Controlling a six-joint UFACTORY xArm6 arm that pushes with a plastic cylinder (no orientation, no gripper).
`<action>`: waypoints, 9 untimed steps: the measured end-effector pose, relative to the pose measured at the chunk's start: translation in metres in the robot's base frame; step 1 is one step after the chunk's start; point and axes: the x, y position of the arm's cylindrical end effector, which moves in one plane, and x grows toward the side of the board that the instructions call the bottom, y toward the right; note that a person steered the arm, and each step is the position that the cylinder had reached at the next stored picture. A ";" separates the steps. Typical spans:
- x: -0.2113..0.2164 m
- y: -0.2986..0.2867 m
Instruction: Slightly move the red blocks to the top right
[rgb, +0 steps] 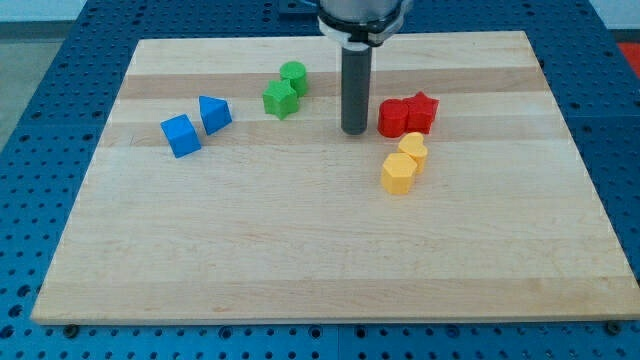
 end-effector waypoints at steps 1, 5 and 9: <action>-0.008 0.018; -0.010 0.022; 0.139 -0.119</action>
